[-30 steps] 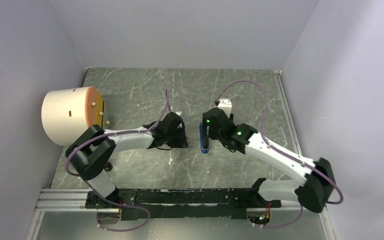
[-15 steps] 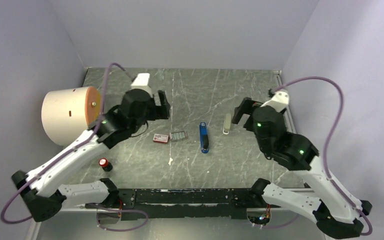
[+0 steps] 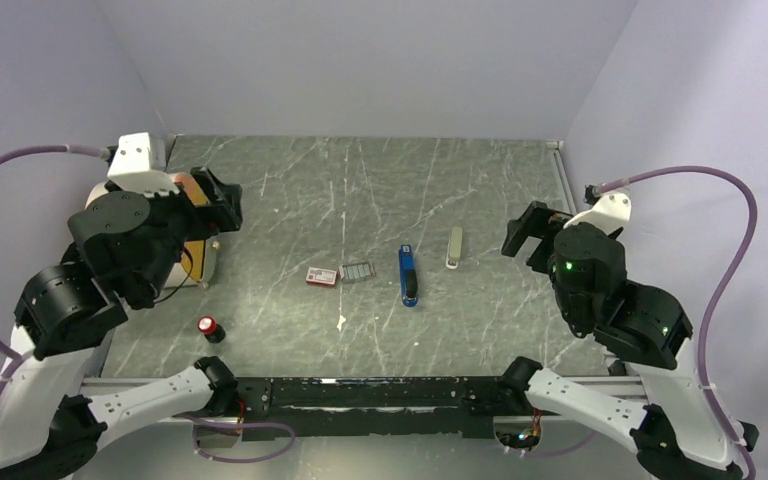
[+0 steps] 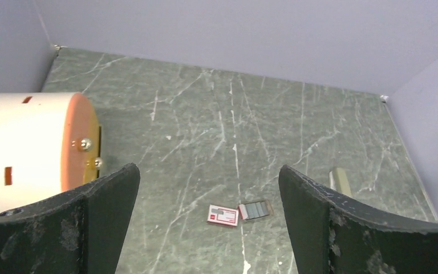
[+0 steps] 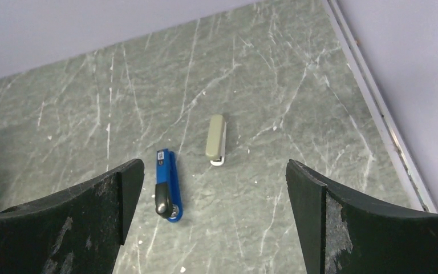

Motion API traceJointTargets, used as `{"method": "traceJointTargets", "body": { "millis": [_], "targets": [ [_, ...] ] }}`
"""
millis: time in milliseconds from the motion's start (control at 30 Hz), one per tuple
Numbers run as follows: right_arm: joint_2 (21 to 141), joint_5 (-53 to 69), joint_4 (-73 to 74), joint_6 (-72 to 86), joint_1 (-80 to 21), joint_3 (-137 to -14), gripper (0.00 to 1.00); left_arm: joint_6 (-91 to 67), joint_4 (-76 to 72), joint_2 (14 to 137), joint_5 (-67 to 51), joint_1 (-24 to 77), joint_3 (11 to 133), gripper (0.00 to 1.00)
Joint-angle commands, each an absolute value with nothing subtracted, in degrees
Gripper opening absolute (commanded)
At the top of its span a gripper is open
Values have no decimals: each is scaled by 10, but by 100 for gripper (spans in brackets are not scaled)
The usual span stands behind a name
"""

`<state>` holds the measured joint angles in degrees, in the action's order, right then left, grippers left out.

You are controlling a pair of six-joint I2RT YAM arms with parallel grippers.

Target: Load the staples into the stapler

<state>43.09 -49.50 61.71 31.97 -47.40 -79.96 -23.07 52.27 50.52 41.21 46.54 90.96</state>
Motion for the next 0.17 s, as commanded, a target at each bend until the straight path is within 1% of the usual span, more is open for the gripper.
{"method": "traceJointTargets", "body": {
  "millis": [0, 133],
  "targets": [
    [427, -487, 653, 332, -473, -794, 100, -222, 588, 500, 440, 462, 919, 97],
    [419, -479, 639, 323, -473, -788, 100, -229, 586, 495, 433, 462, 912, 97]
  ]
}}
